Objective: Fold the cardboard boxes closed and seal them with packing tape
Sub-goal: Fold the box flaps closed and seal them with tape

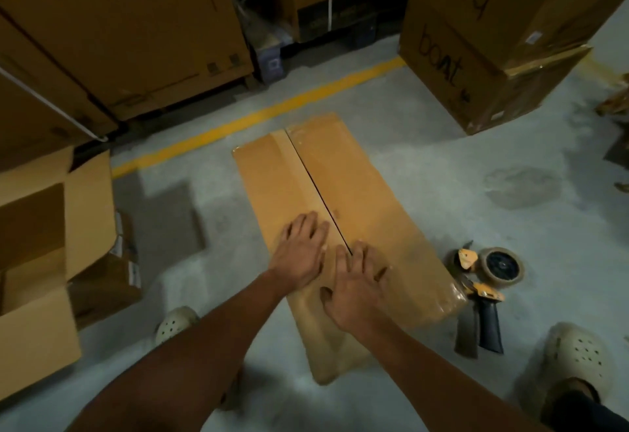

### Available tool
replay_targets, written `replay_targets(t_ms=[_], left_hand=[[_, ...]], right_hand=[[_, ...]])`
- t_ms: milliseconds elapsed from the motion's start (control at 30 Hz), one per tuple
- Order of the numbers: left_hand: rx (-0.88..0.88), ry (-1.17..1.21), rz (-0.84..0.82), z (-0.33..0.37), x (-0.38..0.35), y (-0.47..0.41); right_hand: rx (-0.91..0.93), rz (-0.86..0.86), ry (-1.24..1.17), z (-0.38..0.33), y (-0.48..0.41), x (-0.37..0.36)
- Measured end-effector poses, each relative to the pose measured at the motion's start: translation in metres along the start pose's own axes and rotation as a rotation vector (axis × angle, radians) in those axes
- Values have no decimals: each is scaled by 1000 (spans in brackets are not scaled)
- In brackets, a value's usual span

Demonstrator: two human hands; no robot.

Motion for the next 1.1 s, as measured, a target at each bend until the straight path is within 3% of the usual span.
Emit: replay_targets(t_ms=[300, 467, 567, 667, 867, 1100], left_hand=[[322, 93, 39, -166, 55, -135], [340, 3, 73, -198, 60, -147], [407, -51, 90, -210, 66, -123], [601, -17, 77, -229, 56, -59], [923, 75, -45, -216, 18, 53], [846, 241, -172, -129, -7, 128]], right_hand=[[55, 158, 32, -24, -72, -11], [124, 206, 48, -21, -77, -16], [195, 137, 96, -23, -83, -15], [260, 38, 169, -24, -91, -5], [192, -244, 150, -33, -117, 15], [35, -253, 150, -24, -57, -13]])
Point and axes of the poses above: each hand's wrist, its own y-axis away from the middle knuckle, its own x-axis out of the back of the hand, z = x × y, the point moved 9 cm from there along -y, towards the middle knuckle, and after that the axes turned 2 degrees about -y, right-handed, at the moved point
